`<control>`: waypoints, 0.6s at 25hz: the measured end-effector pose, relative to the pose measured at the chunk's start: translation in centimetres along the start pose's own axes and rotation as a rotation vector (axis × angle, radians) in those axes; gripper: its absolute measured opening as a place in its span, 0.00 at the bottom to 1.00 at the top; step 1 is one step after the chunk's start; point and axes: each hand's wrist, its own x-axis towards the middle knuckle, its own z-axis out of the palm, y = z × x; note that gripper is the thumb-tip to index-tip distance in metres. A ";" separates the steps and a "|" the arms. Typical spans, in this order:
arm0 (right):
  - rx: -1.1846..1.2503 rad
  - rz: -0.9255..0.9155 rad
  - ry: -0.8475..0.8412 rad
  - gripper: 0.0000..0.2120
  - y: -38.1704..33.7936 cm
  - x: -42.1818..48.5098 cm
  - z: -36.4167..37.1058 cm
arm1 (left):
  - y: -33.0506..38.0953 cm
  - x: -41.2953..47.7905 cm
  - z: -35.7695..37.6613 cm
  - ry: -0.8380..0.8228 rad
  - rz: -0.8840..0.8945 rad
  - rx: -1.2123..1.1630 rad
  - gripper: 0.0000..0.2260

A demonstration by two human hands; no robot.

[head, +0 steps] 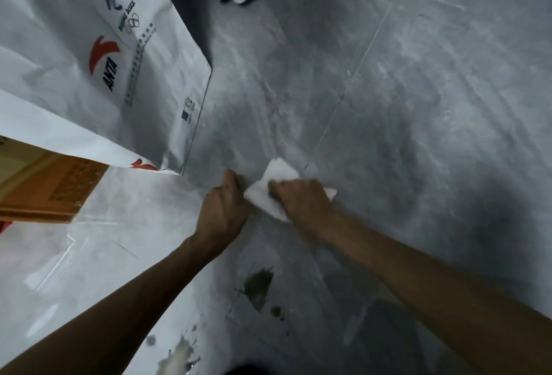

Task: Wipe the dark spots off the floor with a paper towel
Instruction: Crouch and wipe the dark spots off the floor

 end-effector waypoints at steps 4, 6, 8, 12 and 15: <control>-0.051 -0.595 -0.223 0.07 4.0 -6.6 -2.1 | 0.9 -1.2 0.8 -0.078 0.137 0.091 0.12; -0.105 -0.487 -0.086 0.09 7.9 -4.9 -3.3 | 0.8 -1.9 1.6 -0.126 0.199 0.155 0.20; -0.108 0.071 0.102 0.09 9.7 -1.7 -4.6 | 0.5 -2.2 1.8 -0.138 0.198 0.167 0.23; -0.123 0.598 0.074 0.10 4.7 0.1 -1.6 | 0.4 -1.6 1.8 -0.082 0.144 0.084 0.14; 0.036 0.046 -0.094 0.08 -0.6 -5.5 -0.5 | 0.8 -1.3 1.7 -0.071 0.151 0.087 0.07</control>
